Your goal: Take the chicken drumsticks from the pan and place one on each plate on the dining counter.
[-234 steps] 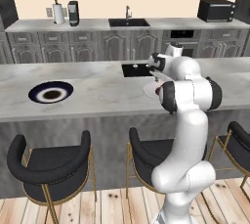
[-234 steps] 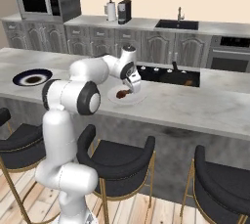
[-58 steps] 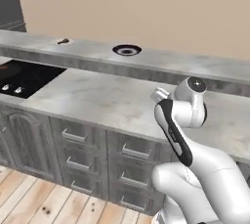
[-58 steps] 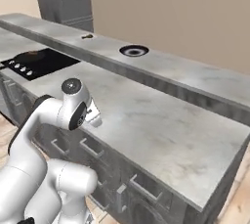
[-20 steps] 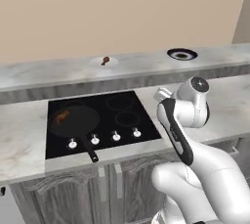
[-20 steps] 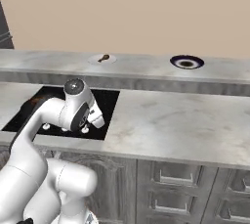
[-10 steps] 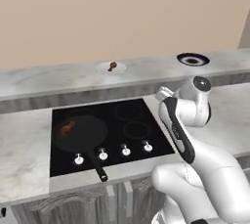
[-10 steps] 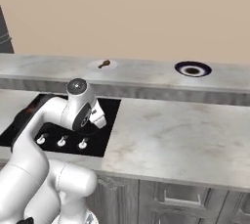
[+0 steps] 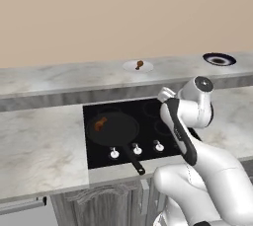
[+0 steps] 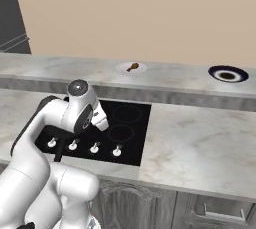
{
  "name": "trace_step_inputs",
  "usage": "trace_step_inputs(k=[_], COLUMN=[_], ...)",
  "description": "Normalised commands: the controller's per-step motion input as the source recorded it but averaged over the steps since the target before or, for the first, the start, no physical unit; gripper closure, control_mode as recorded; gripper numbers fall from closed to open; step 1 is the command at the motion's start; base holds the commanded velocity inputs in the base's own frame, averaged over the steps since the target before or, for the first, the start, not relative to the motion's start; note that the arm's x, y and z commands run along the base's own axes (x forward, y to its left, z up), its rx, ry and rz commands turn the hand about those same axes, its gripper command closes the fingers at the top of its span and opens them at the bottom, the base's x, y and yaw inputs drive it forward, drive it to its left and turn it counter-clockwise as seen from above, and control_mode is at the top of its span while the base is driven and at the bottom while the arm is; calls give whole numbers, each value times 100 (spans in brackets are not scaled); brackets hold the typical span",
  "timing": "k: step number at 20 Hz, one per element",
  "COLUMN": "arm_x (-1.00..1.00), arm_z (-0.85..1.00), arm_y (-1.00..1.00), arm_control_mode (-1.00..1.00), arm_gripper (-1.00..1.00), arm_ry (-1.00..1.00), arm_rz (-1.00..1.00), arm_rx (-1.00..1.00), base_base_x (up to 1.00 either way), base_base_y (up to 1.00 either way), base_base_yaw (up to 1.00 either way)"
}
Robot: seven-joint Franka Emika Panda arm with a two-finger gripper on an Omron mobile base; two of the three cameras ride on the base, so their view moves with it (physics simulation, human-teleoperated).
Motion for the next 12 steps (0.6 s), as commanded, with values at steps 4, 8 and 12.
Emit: trace_step_inputs(k=[4,8,12], arm_x=[4,27,88], arm_z=[-35,-37,-14], arm_y=[-5,0,8], arm_control_mode=[-100,-100,-100], arm_gripper=[-100,-100,-100], arm_ry=[-3,0,4], arm_rz=[13,21,24], arm_rx=[0,0,0], base_base_x=[0,0,0], base_base_y=[0,0,0], base_base_yaw=[0,0,0])
